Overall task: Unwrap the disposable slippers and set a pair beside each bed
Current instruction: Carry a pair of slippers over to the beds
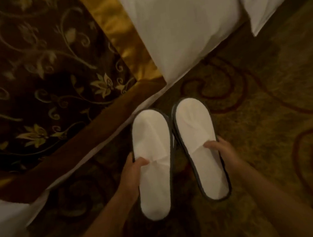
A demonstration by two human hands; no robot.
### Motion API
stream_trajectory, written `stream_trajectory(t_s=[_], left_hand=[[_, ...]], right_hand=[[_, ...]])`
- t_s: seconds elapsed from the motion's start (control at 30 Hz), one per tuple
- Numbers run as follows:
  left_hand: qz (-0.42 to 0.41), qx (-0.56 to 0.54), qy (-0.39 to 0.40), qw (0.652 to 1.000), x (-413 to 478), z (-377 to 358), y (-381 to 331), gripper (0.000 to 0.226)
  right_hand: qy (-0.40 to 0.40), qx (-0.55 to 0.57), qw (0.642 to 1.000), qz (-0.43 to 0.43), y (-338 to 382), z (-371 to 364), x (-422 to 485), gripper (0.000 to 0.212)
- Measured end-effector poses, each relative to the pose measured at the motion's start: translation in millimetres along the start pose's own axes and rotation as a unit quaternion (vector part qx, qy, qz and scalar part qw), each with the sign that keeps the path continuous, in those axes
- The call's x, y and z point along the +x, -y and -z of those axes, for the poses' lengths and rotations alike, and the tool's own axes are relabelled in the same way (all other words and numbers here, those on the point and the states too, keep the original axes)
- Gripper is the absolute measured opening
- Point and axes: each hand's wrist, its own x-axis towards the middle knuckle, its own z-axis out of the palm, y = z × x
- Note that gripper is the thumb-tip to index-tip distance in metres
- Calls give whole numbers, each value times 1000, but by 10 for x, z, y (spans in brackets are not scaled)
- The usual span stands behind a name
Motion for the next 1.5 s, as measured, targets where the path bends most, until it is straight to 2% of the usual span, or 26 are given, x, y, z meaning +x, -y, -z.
stream_trajectory(t_s=[0.2,0.37,0.43,0.53,0.7,0.8,0.83,0.97,1.13,1.2,1.23,1.3,1.33,1.4,1.5], left_hand=[[-5,23,-51,998,824,644,1039,48],[29,-27,-138,990,1006,1167,1321,42],[35,-29,-162,986,1003,1352,1301,40],[33,-34,-159,986,984,1424,1266,40],[17,-63,-115,991,941,1235,1218,34],[26,-67,-105,992,970,1144,1264,36],[29,-69,-99,992,985,1107,1273,37],[28,-51,-79,995,1018,1018,1349,40],[21,-49,-73,996,1061,919,1322,39],[14,-55,-63,996,1055,852,1278,38],[16,-58,-57,997,1032,803,1234,38],[24,-64,-42,997,929,684,1092,39],[30,-69,-34,997,840,613,990,40],[44,-77,-12,996,609,467,722,42],[52,-83,16,995,194,240,243,50]], right_hand=[[2,-123,992,33,-961,-167,1135,47],[54,-223,969,93,-978,-735,1719,60],[84,-246,957,125,-883,-1000,1815,59],[96,-331,925,159,-812,-1291,1912,56],[91,-440,884,131,-780,-1492,2046,68],[74,-555,819,126,-812,-1480,2120,69],[61,-568,810,133,-839,-1467,2129,69],[7,-570,800,189,-968,-1406,2110,66],[-14,-585,786,201,-947,-1375,2044,65],[-26,-554,788,267,-875,-1363,1884,55],[-8,-526,794,304,-821,-1346,1761,46],[67,-428,840,327,-695,-1292,1419,29],[113,-374,872,294,-623,-1260,1197,30],[178,-290,924,175,-450,-1180,754,43],[178,-211,959,62,-118,-1063,197,56]])
